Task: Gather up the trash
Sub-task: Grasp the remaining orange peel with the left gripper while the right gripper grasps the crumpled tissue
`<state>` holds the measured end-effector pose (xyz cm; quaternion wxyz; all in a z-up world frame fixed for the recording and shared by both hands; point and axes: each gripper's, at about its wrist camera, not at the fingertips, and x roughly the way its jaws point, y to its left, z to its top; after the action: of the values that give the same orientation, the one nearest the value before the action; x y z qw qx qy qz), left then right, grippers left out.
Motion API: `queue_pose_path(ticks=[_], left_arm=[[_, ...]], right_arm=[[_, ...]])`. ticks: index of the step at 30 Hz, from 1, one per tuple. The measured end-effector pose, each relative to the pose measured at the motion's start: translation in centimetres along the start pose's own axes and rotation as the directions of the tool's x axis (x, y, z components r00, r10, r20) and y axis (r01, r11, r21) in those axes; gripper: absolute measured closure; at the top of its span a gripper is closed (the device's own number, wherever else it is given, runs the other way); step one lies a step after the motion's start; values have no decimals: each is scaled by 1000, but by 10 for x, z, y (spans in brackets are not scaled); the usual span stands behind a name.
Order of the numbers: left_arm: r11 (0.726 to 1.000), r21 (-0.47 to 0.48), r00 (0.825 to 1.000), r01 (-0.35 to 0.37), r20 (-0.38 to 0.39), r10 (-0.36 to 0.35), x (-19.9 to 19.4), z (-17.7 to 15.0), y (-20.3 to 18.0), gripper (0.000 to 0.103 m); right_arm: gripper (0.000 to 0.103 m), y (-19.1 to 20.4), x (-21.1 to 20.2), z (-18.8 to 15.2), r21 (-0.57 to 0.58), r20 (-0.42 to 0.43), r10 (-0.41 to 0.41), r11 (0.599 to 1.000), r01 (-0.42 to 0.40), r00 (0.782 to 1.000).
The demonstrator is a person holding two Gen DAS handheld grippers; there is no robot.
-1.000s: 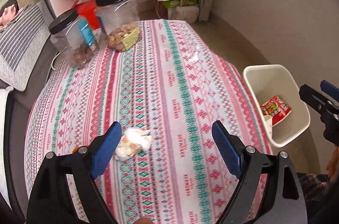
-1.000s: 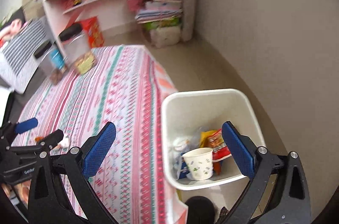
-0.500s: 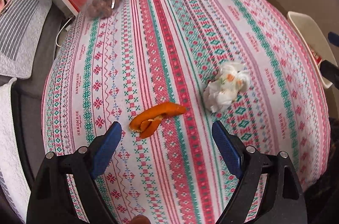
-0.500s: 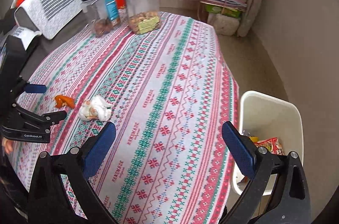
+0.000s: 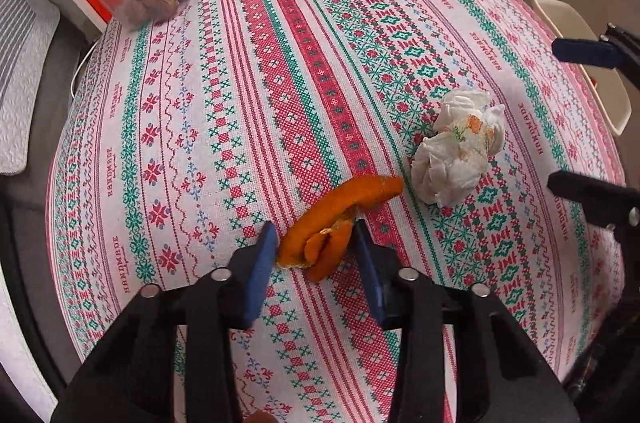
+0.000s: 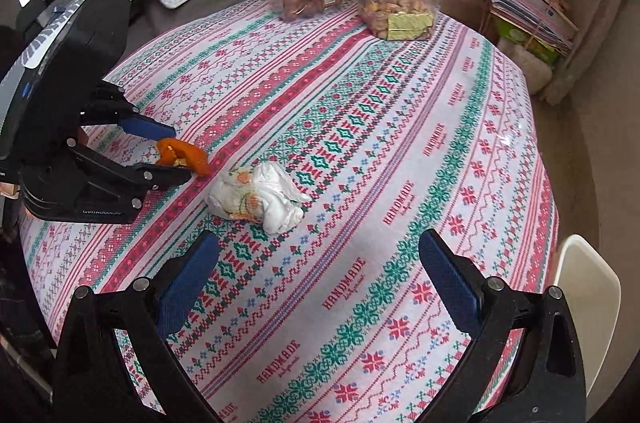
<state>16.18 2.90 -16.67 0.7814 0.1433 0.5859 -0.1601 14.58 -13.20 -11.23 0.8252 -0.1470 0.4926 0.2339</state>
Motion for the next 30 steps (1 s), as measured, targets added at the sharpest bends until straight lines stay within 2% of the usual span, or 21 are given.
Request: queue_pose_path(ticks=[2,9,12,16,17,18,19,21,30], left_arm=[[999,-42,1000,-4,8,4,-2,0,4,77],[981,-193,996,-2,91,20,-40,-12,21,79],[965,-262,992,-8,122,42,-58,-20,32,79],[937,-350,991,-15,122,61,-69,-24,51,79],[932,-363,991,-19,120,67,-71,-26,55,79],[927,-375,990,-22,120,73,-71,-27,57,79],[922,-386,990,-23,123,76,-71,-27,58,78],[915,-404,988,-19,130,78,-71,-24,62,79],[893,-448,976,-31,181,124,-88,-27,69,79]], right_arm=[[7,8,6,3,-36,-5,13,999,-13,1000],[7,27,23,17,-86,-16,34,996,-35,999],[7,35,31,21,-105,-13,28,994,-29,1000],[10,43,42,23,-123,-41,40,991,-44,998],[16,44,46,23,-129,-52,37,991,-43,998],[29,46,49,21,-135,-69,33,990,-42,997],[36,46,53,20,-136,-85,26,990,-37,996],[51,44,50,21,-116,-69,27,993,-35,997],[54,31,18,36,11,46,22,1000,-22,999]])
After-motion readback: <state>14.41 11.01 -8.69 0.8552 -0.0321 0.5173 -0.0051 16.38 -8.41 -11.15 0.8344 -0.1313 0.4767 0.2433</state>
